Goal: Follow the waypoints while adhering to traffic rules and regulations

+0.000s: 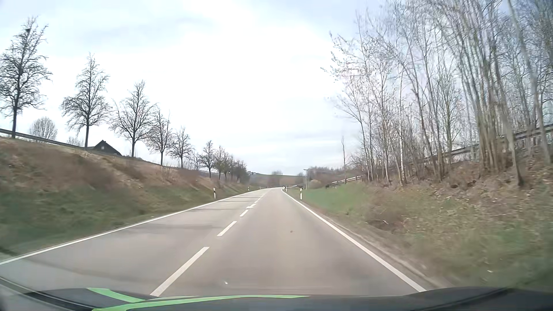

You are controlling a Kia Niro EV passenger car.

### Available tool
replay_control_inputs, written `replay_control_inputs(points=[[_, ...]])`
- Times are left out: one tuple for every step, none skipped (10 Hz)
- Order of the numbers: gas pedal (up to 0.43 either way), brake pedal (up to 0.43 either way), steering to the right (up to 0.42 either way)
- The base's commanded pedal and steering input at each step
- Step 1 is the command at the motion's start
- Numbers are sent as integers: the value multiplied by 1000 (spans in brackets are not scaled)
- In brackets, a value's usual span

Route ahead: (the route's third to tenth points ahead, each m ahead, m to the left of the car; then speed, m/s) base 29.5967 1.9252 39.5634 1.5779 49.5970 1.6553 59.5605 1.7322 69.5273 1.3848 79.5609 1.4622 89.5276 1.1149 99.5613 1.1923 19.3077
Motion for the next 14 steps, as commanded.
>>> replay_control_inputs(points=[[240,0,0],[228,0,0],[228,0,0],[228,0,0],[220,0,-1],[209,0,-1],[209,0,-1],[209,0,-1],[209,0,-1],[209,0,-1],[197,0,-1],[189,0,-1],[189,0,-1],[177,0,-1]])
